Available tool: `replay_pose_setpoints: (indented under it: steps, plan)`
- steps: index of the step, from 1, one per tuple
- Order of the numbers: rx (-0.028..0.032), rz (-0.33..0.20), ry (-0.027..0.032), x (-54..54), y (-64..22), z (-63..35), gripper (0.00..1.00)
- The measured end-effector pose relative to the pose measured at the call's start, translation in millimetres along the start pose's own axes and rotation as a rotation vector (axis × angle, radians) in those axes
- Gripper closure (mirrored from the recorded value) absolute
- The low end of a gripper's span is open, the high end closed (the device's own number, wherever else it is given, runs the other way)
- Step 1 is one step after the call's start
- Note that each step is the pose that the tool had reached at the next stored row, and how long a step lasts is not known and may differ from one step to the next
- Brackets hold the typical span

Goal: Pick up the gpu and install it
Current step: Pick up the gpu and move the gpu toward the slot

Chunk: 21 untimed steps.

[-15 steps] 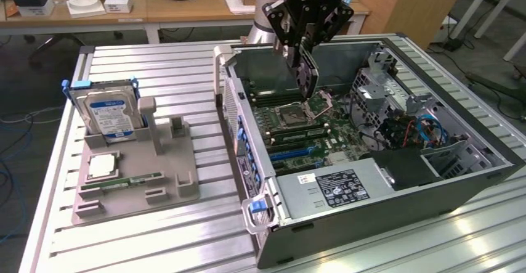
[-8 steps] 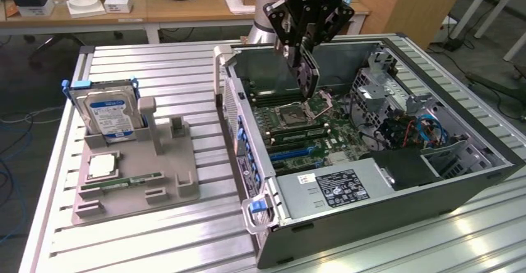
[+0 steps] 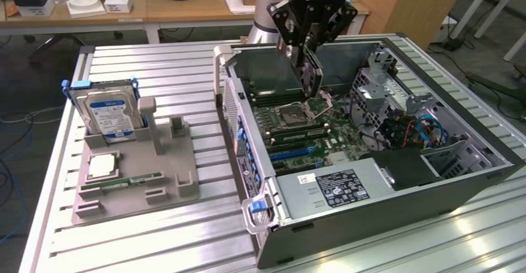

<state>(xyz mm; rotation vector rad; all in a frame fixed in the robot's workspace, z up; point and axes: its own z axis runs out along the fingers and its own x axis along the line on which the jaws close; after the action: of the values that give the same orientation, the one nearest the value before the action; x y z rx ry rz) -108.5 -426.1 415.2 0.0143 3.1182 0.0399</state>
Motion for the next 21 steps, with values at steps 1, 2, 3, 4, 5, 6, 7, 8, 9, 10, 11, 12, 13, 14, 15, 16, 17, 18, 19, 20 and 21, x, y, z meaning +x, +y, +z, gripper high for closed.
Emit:
replay_pose_setpoints:
  steps: [1, 2, 3, 4, 5, 6, 7, 8, 9, 10, 11, 12, 13, 14, 15, 16, 17, 18, 19, 20, 21]
  plan:
    - [-0.0001, 0.0, 0.0, -0.2, -0.1, 0.0, 0.73]
    - [-0.0001, 0.0, 0.0, -0.2, -0.1, 0.0, 0.73]
    - [0.0, 0.0, 0.0, -0.2, -0.1, 0.0, 0.73]
    - [0.0, 0.0, 0.0001, -0.6, 0.0, 0.0, 0.73]
    - [-0.0003, 0.0, -0.0002, -3.9, 0.1, 0.3, 0.73]
    - [-0.0002, 0.0, 0.0, -6.0, 0.1, 0.3, 0.73]
    - [-0.0003, 0.0, 0.0, -6.0, 0.1, 0.3, 0.73]
    - [-0.0004, 0.0, 0.0, -6.0, 0.1, 0.4, 0.73]
    - [-0.0003, 0.0, 0.0, -6.0, 0.1, 0.4, 0.73]
    - [-0.0004, 0.0, -0.0001, -6.9, 0.1, 0.4, 0.73]
    - [-0.0005, 0.0, 0.0, -9.3, 0.2, 0.5, 0.73]
    - [-0.0005, 0.0, -0.0001, -11.2, 0.2, 0.6, 0.73]
    - [-0.0005, 0.0, -0.0001, -11.3, 0.1, 0.6, 0.73]
    - [-0.0006, 0.0, 0.0, -11.2, 0.1, 0.6, 0.73]
    - [-0.0005, 0.0, -0.0001, -11.6, 0.1, 0.6, 0.73]
    - [-0.0005, 0.0, 0.0, -14.7, 0.2, 0.7, 0.73]
    - [-0.0007, 0.0, 0.0, -17.1, 0.2, 0.9, 0.73]
    - [-0.0006, 0.0, 0.0, -17.4, 0.2, 0.9, 0.73]
    - [-0.0007, 0.0, 0.0, -17.5, 0.2, 1.0, 0.73]
    - [-0.0006, 0.0, -0.0001, -17.4, 0.2, 1.0, 0.73]
    - [-0.0006, 0.0, 0.0001, -18.5, 0.2, 1.0, 0.73]
